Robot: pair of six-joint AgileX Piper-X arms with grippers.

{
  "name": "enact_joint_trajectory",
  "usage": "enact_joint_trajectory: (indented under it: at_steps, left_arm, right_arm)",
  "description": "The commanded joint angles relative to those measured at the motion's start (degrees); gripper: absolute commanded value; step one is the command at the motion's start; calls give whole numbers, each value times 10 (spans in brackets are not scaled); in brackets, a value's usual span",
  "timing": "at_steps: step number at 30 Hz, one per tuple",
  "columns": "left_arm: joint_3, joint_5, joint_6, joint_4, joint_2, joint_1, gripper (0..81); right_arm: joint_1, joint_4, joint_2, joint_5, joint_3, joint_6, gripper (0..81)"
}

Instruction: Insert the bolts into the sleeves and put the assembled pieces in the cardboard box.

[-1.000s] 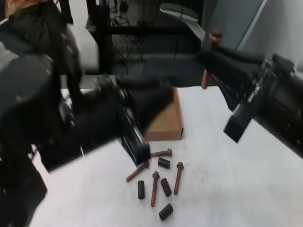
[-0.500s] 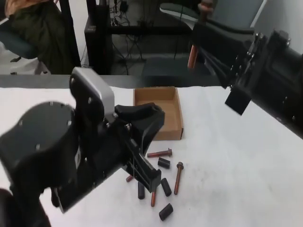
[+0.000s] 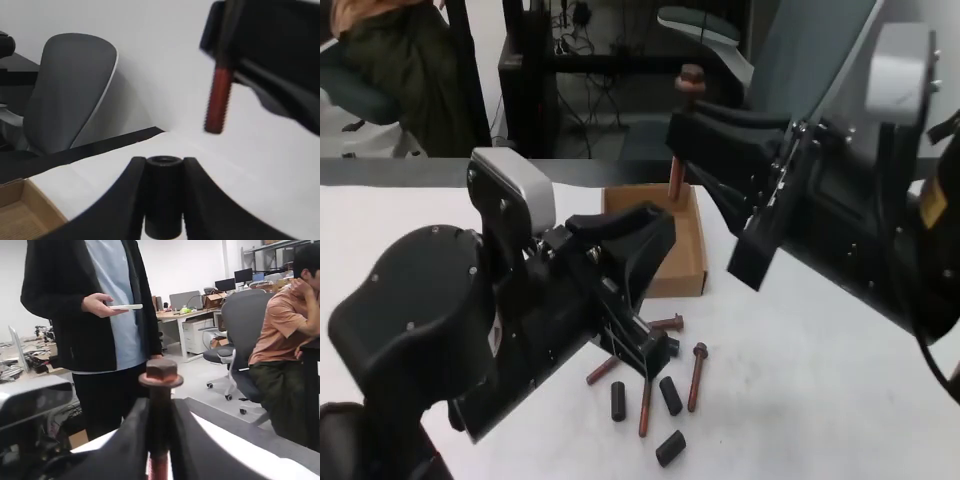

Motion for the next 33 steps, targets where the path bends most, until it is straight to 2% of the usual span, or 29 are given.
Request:
enact_joint_trajectory:
  at_steps: [1,14,33]
  left_arm:
    - [0,11,-13,-23,-2,-3,18]
    - [0,23,-28,-29,-2,-7,18]
    - [0,22,-13,-29,-2,-8,18]
  right_arm:
    - [2,-3,8,18,-9,-21,6]
    - [2,9,11,27,-9,-38,6]
    - [2,-11,11,27,-9,43,6]
